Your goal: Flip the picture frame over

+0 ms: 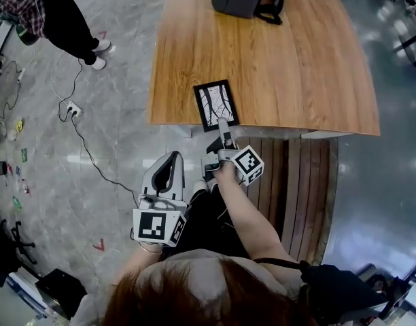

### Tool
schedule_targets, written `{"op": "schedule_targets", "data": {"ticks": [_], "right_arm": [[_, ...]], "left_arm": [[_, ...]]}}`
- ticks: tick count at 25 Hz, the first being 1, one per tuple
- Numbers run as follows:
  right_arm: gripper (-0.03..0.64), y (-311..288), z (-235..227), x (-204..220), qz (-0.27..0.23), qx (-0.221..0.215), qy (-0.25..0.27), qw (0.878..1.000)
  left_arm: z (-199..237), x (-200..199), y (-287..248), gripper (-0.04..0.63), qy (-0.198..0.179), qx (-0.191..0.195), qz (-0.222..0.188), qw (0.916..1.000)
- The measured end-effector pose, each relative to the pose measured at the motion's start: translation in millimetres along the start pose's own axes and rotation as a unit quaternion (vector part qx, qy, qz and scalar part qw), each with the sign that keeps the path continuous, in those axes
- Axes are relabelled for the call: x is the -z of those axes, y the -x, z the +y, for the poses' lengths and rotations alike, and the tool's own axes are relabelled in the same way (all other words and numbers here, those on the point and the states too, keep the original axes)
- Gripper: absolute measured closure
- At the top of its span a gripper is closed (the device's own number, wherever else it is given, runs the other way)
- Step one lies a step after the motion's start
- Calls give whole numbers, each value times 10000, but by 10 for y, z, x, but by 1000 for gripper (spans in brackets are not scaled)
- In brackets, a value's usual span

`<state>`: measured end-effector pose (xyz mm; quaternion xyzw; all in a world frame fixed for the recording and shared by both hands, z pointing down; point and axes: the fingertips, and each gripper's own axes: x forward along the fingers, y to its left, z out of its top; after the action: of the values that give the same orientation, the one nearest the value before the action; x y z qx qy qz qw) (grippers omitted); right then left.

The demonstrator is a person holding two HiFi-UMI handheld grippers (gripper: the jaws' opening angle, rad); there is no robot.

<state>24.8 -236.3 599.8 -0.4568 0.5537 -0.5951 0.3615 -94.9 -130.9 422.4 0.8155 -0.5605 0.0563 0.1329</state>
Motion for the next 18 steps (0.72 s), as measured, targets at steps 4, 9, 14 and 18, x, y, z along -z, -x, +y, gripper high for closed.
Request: {"op": "schedule_targets", "data": {"ticks": [4, 9, 14, 18], "right_arm": [[367, -167, -98, -22, 48, 7, -136, 9999], [368, -204, -139, -80, -99, 27, -422, 9991], [423, -179, -105, -47, -55, 136, -296, 9995], [423, -132, -117, -37, -104, 269, -443, 9986]], "left_arm": [[77, 48, -14, 589, 23, -8, 84, 10000], [96, 82, -6, 589, -4, 43, 188, 9998], [80, 109, -24, 589, 10, 113, 224, 9997], [52, 117, 7, 589, 35, 179, 234, 9996]]}}
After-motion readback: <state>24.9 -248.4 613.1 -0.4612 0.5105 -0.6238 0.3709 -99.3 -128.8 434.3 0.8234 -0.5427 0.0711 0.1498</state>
